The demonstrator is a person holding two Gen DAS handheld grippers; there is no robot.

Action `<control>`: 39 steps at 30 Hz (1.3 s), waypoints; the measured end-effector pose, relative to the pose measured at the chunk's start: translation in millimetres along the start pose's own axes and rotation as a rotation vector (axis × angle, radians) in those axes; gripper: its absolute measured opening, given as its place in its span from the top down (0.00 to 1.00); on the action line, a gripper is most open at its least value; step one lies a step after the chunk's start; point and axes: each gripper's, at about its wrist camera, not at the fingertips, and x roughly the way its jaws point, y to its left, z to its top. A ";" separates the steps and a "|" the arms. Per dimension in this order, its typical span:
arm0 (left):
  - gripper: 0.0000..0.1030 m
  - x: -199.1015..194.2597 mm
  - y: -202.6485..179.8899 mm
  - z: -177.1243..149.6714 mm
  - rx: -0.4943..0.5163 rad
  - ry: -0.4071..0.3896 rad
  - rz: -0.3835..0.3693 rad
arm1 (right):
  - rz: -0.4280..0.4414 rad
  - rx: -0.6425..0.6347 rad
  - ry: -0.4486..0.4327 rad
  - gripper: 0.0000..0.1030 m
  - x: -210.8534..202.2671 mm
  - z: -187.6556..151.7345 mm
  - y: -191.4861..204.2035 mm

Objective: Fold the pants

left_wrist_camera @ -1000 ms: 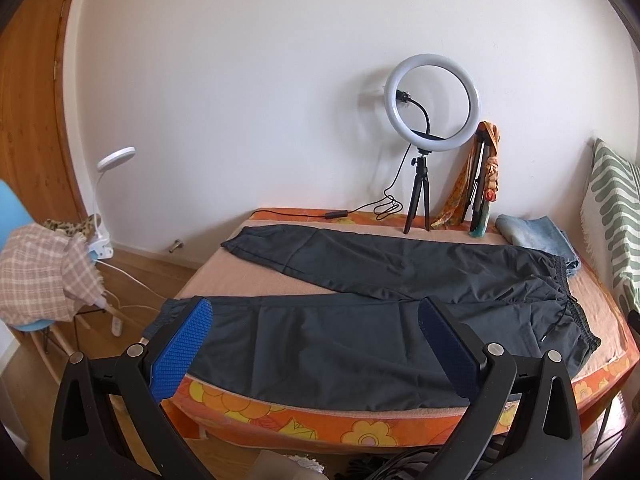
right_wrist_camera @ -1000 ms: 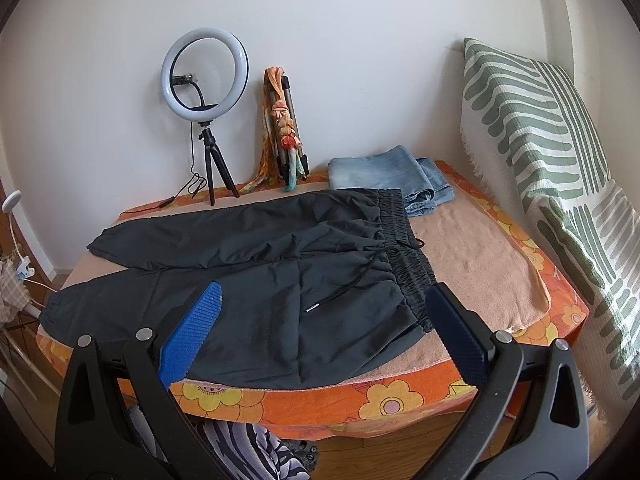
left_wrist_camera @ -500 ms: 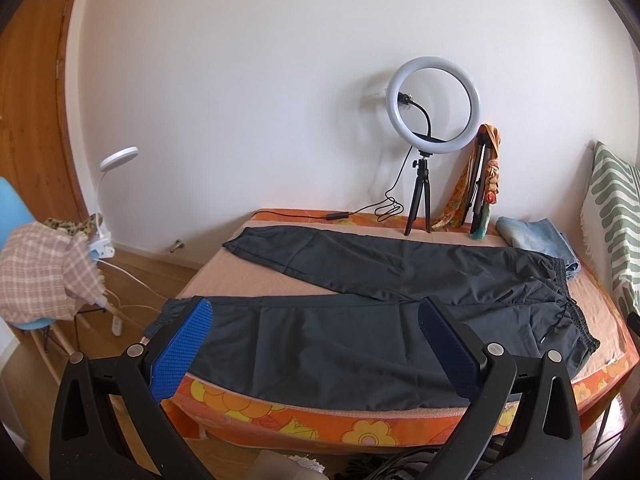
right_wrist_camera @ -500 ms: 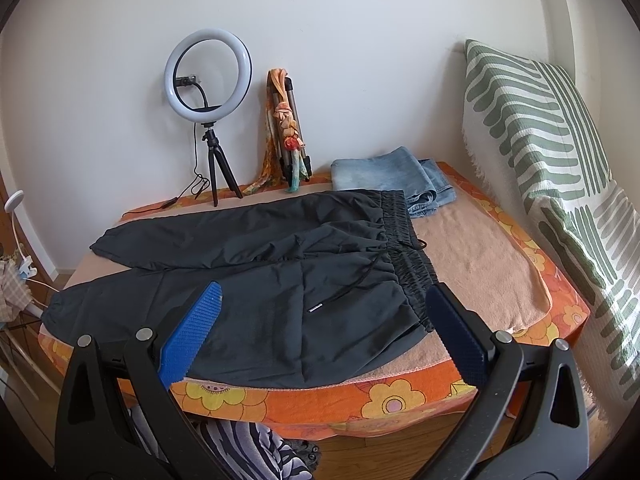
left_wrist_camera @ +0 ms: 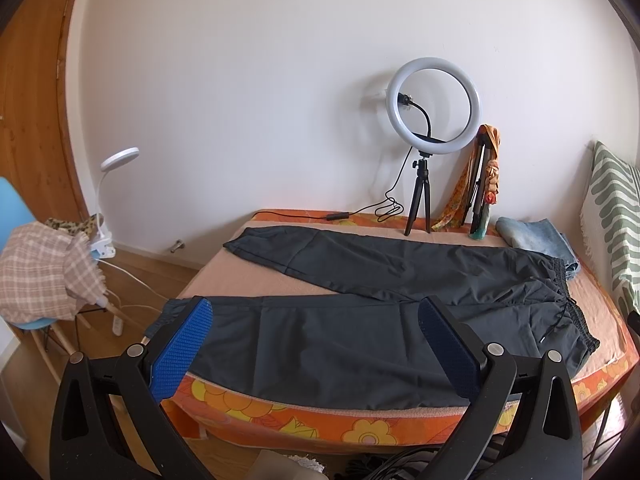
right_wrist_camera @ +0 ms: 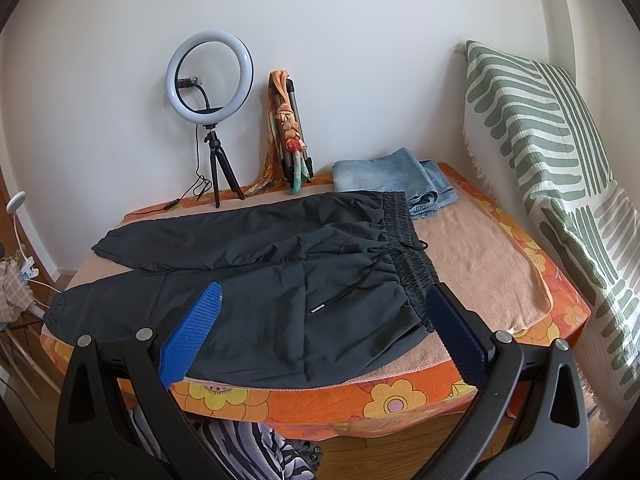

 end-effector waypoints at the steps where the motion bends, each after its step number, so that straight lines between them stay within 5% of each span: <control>1: 0.01 0.2 -0.1 0.0 0.000 0.000 -0.001 | 0.001 0.000 0.001 0.00 0.0 0.1 -0.7; 39: 0.01 -14.4 9.0 -3.4 0.014 -0.016 0.015 | 0.042 -0.001 -0.017 0.00 -9.1 2.3 7.6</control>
